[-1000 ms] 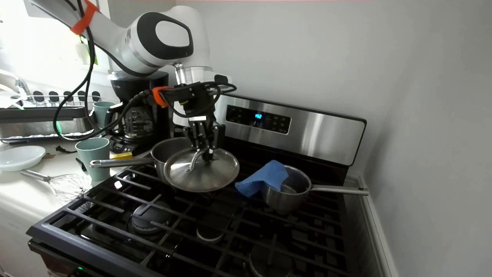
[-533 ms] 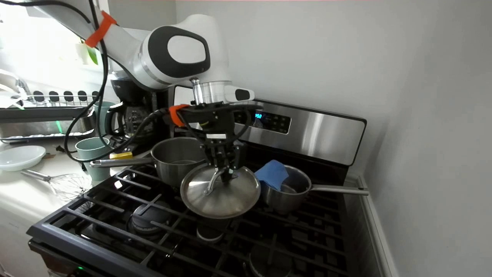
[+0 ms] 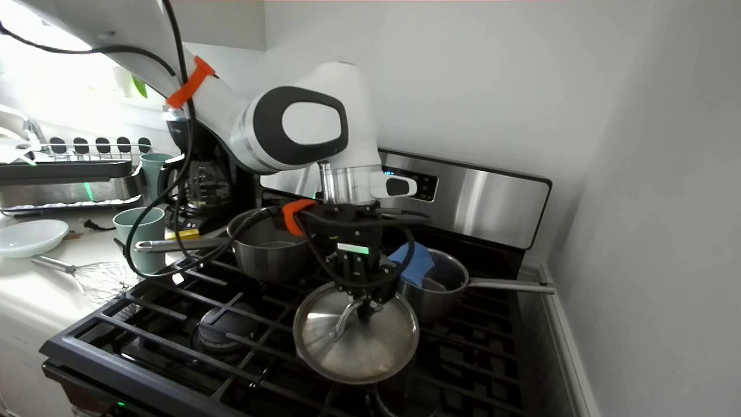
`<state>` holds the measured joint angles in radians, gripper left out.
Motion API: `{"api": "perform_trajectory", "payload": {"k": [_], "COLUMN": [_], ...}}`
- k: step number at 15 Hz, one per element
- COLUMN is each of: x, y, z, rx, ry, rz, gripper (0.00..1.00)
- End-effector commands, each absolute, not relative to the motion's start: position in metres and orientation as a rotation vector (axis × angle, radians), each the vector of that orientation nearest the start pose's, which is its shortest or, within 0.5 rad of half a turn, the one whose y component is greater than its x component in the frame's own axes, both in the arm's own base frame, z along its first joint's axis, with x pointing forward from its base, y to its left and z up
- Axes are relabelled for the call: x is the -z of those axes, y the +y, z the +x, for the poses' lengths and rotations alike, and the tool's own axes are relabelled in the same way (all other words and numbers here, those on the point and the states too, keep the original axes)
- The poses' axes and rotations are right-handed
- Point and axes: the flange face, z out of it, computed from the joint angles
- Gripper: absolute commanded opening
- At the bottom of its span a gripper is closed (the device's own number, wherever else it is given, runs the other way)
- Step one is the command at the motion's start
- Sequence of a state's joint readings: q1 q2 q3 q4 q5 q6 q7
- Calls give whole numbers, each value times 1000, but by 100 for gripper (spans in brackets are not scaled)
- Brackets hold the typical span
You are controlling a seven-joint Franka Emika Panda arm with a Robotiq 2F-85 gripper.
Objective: Open the pot, pour the content of the cup into it, then close the pot
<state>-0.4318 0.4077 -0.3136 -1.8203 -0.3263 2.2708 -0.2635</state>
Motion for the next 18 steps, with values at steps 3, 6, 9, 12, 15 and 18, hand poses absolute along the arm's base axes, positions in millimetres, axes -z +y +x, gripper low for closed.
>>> {"api": "perform_trajectory", "payload": {"k": [3,6,9,12,15,18], "x": [-303,-292,-283,-276,-264,-258], "y": [-460,-470,-481,-488,-488,-489], "z": [507,514,516,517,520,522], "rx": [-285,-303,-323,-343,-359,-382], "ry": [479,492,526,545,559,555], "rz": [-3468,-3485,-3495,-3486,-3477,-3470], "gripper": [2,2,2,2,2,2]}}
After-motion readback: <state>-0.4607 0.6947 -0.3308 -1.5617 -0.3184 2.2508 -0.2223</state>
